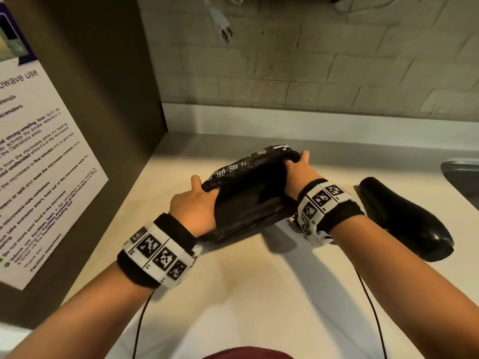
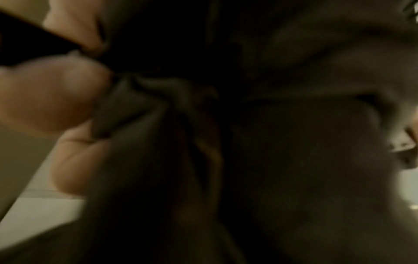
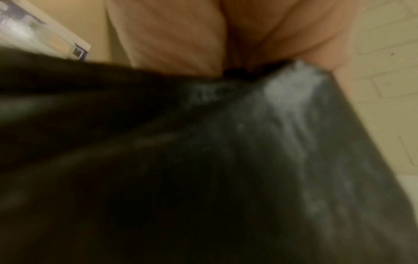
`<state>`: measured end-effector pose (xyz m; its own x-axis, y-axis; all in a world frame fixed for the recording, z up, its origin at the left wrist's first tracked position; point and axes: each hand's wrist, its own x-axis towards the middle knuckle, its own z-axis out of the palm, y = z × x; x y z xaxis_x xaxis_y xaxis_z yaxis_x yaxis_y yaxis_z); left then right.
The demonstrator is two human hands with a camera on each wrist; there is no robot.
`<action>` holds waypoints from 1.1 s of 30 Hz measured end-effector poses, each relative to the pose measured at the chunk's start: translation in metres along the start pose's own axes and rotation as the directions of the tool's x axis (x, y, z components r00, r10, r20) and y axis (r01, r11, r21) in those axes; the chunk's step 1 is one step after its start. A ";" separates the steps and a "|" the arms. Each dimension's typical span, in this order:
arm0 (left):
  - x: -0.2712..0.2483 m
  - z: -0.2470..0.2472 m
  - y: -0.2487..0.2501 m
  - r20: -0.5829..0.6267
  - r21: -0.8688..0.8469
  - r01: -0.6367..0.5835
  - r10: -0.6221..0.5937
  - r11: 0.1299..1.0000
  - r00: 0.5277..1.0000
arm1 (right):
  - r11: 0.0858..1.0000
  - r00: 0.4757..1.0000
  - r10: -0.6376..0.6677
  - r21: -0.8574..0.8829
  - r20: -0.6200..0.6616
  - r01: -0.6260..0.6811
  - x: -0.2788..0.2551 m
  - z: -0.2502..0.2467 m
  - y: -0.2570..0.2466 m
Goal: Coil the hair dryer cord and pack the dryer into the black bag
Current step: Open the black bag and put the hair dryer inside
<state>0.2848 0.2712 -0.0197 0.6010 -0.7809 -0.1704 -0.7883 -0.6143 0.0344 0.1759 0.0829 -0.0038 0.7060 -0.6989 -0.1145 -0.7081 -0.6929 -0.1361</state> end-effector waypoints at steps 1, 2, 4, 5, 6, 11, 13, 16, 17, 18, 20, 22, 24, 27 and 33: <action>-0.005 -0.001 0.000 0.013 -0.005 -0.027 0.027 1.000 1.000 | 0.998 0.999 -0.015 -0.062 0.033 0.017 0.002 0.003 -0.001; -0.008 -0.003 -0.003 0.020 -0.018 -0.031 0.031 0.999 0.999 | 0.988 0.996 -0.029 -0.147 0.081 0.041 0.001 0.004 -0.002; -0.007 -0.011 -0.013 -0.022 -0.092 0.006 -0.008 0.996 1.000 | 0.968 0.988 -0.057 -0.233 0.142 0.090 0.001 0.006 0.001; -0.004 -0.014 -0.021 -0.046 -0.157 0.040 -0.048 0.987 0.998 | 0.975 0.984 -0.085 -0.188 0.160 0.115 0.003 0.008 0.004; 0.000 -0.017 -0.029 -0.048 -0.222 0.080 -0.093 0.972 0.994 | 0.986 0.978 -0.126 -0.082 0.167 0.142 0.004 0.008 0.007; 0.018 -0.016 -0.053 0.060 -0.329 0.209 -0.201 0.921 0.978 | 0.850 0.932 -0.359 0.428 0.042 0.308 0.006 0.007 0.021; 0.022 -0.013 -0.055 0.058 -0.363 0.206 -0.199 0.909 0.978 | 0.732 0.935 -0.352 0.610 -0.044 0.304 0.005 0.002 0.023; 0.027 -0.012 -0.058 0.063 -0.409 0.198 -0.189 0.891 0.980 | 0.389 0.967 -0.251 0.910 -0.048 0.146 0.004 -0.001 0.026; 0.028 -0.011 -0.059 0.051 -0.430 0.184 -0.180 0.884 0.982 | 0.285 0.972 -0.232 0.954 -0.024 0.091 0.004 -0.001 0.027; 0.028 -0.010 -0.060 0.021 -0.458 0.159 -0.168 0.875 0.986 | 0.204 0.976 -0.216 0.978 -0.003 0.048 0.003 -0.001 0.029; 0.027 -0.008 -0.060 -0.043 -0.517 0.109 -0.153 0.849 0.987 | 0.125 0.992 -0.122 0.992 0.030 -0.015 0.004 0.000 0.032; 0.025 -0.005 -0.061 -0.067 -0.547 0.089 -0.150 0.833 0.986 | 0.124 0.997 0.025 0.990 0.067 -0.070 0.007 0.004 0.035; 0.023 -0.003 -0.060 -0.056 -0.564 0.101 -0.159 0.820 0.986 | 0.205 0.989 0.134 0.974 0.065 -0.092 0.009 0.007 0.040; 0.023 0.002 -0.055 -0.038 -0.611 0.130 -0.193 0.781 0.980 | 0.439 0.971 0.241 0.892 -0.007 -0.103 0.014 0.011 0.051; 0.021 0.007 -0.032 -0.069 -0.665 0.136 -0.242 0.734 0.968 | 0.706 0.916 0.345 0.699 -0.203 -0.112 -0.003 0.002 0.070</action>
<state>0.3213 0.2754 -0.0310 0.7818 -0.6146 -0.1049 -0.4094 -0.6329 0.6572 0.1246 0.0372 -0.0151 0.3991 -0.9157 0.0475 -0.5676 -0.2874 -0.7715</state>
